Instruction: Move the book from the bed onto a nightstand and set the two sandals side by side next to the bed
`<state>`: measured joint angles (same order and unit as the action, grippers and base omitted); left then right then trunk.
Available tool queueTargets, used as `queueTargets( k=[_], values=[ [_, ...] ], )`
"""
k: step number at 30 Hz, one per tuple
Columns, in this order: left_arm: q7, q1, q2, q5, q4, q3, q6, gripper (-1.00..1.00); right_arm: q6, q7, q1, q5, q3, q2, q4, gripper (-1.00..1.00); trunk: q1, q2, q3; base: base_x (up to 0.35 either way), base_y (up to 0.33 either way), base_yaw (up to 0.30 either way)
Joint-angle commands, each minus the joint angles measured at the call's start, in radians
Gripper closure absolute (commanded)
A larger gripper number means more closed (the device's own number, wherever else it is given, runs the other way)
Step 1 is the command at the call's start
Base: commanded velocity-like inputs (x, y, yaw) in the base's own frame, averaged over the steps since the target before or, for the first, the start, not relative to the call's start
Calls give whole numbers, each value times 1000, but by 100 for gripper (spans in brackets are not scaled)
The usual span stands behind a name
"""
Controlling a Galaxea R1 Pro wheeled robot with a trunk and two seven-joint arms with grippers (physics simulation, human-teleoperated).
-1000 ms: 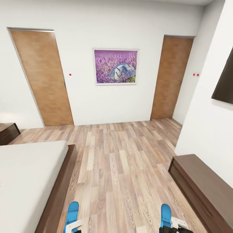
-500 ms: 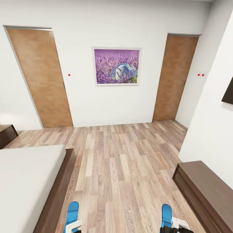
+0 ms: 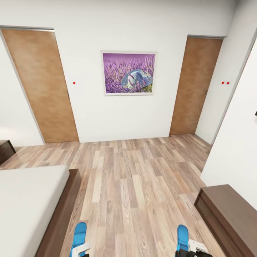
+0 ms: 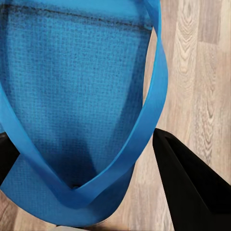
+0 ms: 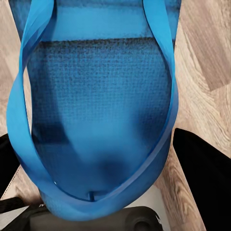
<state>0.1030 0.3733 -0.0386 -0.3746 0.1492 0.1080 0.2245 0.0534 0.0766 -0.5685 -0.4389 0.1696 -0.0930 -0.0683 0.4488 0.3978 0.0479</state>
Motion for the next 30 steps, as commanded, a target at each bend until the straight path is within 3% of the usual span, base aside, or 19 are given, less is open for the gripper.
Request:
queueTargets(
  k=[1,30],
  values=[
    [4,1,0,-6,0,9,3,100,1,5,-2,-11,8,0,-2,100,1,2,2,307,0,0],
    [4,1,0,-9,0,9,4,100,2,3,-2,-12,8,-7,-1,100,1,2,2,308,0,47]
  ],
)
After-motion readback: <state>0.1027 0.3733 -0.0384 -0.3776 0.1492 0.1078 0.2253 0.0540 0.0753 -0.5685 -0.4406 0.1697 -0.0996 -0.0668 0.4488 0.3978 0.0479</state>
